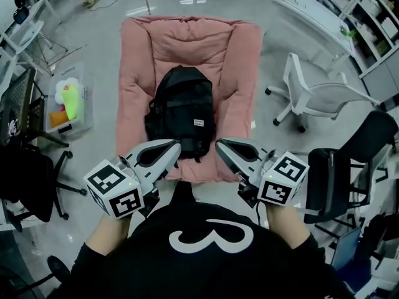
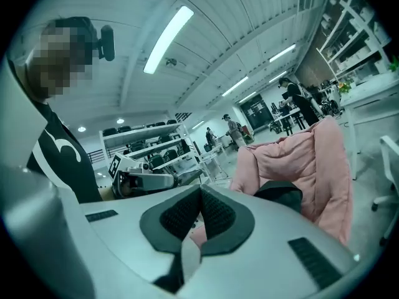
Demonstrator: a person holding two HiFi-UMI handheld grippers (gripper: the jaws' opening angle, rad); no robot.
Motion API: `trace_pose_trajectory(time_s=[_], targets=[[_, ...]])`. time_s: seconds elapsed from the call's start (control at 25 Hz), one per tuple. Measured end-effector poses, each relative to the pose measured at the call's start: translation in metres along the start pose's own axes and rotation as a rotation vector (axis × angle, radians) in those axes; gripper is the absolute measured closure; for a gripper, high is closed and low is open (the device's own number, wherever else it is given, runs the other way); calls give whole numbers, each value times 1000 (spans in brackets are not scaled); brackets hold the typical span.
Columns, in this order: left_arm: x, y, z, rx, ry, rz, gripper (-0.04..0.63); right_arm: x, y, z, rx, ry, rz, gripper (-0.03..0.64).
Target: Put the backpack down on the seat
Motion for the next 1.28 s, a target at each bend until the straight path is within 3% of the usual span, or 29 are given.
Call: trace_pose_trajectory(time_s=[0.56,1.28], targets=[[80,-7,-25,55,40,116,589,-69,-18,-54,48,-55,-100,614],[90,10,-9,17,87,141,589,-72,-10,-76,57,-25,-95,614]])
Point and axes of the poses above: the fingertips, and each gripper's own axes: z forward along the fingers, x to its right, y out of its underside, the point moved 2 cm from there along -z, backward along the fingers, and after that the axes turned 12 degrees about x, right-handed, at the moved point
